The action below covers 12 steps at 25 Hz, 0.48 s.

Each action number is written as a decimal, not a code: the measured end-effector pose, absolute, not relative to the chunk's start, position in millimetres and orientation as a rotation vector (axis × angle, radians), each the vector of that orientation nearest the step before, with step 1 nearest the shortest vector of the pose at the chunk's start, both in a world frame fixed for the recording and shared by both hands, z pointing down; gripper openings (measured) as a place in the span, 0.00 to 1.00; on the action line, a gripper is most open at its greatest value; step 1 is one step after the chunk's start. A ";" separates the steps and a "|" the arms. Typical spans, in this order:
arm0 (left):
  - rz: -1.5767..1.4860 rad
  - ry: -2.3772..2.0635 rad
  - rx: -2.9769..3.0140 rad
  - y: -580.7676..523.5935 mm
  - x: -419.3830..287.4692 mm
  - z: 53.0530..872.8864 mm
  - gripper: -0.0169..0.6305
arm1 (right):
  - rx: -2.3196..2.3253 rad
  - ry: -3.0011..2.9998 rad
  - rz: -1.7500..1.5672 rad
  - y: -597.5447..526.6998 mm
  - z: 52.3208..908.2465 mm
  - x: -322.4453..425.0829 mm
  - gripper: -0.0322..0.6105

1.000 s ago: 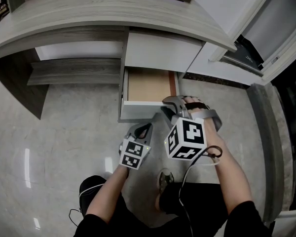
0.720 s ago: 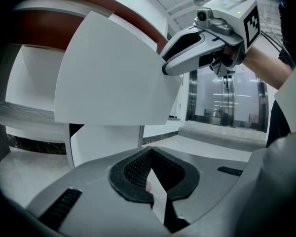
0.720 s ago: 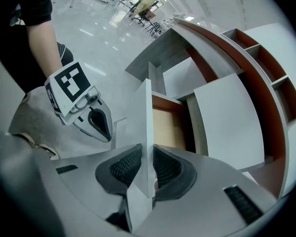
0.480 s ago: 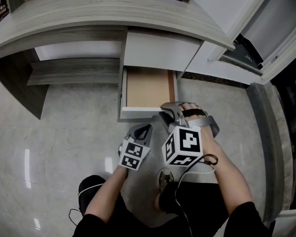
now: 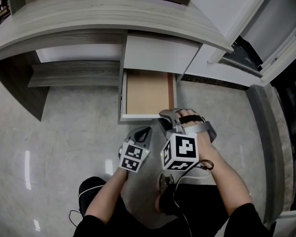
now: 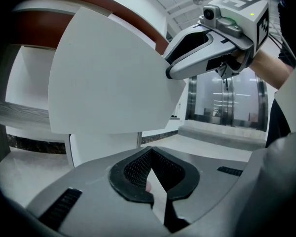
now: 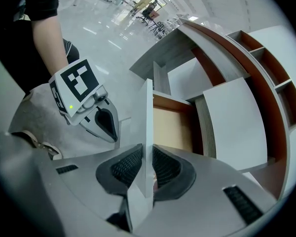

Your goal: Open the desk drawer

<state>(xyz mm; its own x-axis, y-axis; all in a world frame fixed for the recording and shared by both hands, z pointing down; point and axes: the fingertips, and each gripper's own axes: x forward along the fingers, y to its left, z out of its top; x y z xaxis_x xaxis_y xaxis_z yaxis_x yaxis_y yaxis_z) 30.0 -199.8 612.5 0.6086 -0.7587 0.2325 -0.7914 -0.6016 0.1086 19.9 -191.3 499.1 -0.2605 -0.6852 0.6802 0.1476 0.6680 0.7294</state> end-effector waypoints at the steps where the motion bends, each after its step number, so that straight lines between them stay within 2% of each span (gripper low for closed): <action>1: 0.242 -1.282 2.635 -199.1 30.6 613.0 0.03 | 0.441 -1.652 -0.844 -190.7 500.5 20.2 0.14; 12: 0.262 -1.266 2.638 -196.7 30.2 618.4 0.03 | 0.405 -1.645 -0.831 -187.6 514.8 20.2 0.14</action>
